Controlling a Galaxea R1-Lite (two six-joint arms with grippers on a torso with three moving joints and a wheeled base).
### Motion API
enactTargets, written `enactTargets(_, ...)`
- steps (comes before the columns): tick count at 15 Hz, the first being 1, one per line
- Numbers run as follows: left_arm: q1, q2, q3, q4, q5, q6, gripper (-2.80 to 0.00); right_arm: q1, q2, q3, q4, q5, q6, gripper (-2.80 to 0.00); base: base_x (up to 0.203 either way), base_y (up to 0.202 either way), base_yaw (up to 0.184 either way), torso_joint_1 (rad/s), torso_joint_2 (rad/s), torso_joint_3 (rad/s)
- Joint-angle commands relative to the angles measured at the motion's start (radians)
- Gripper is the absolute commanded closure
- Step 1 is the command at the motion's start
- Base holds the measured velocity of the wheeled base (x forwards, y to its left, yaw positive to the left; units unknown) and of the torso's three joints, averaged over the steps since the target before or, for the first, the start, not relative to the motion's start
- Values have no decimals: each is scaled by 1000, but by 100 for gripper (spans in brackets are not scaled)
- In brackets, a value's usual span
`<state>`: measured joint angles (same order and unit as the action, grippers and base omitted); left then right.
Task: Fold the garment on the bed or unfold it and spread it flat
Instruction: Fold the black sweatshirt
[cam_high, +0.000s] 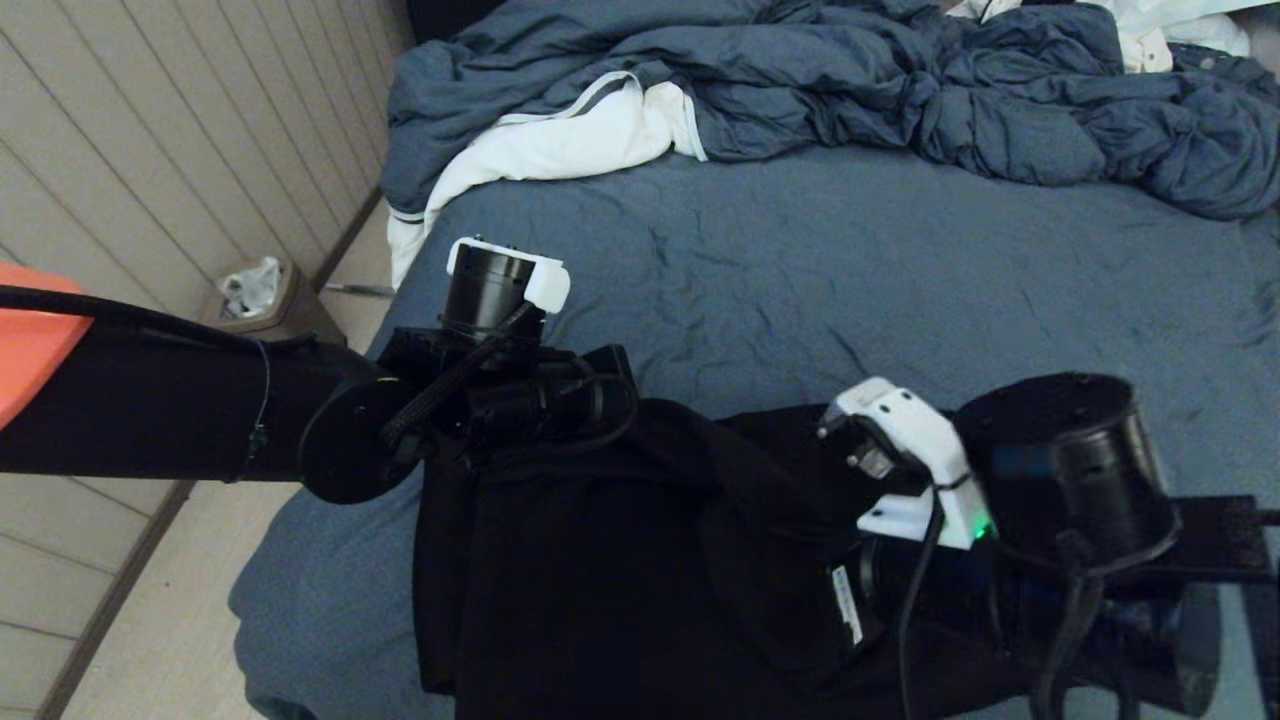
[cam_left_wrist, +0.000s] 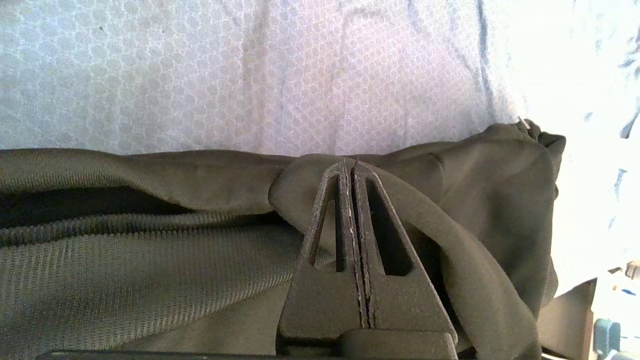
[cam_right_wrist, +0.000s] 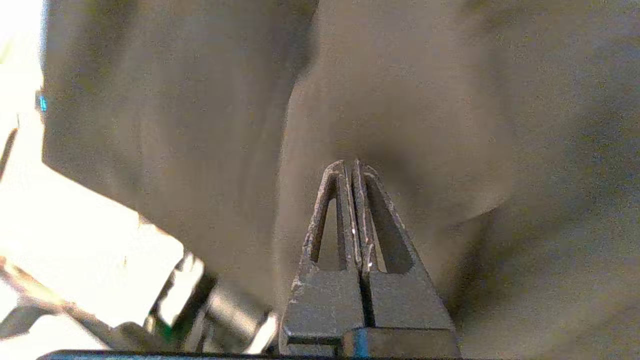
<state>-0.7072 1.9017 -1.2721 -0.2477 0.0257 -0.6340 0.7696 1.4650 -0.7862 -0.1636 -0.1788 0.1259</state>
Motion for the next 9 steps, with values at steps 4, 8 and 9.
enactTargets(4,0,-22,-9,18,-1,-6,0,-154,-35,-119,45,19,-39,0,0,0,0,0,0,0)
enactTargets(8,0,-41,-10,25,-1,-6,0,-185,141,-209,50,58,-54,0,0,0,0,0,0,0)
enactTargets(9,0,-49,-12,29,-1,-7,0,-183,188,-219,46,62,-52,0,0,0,0,0,0,0)
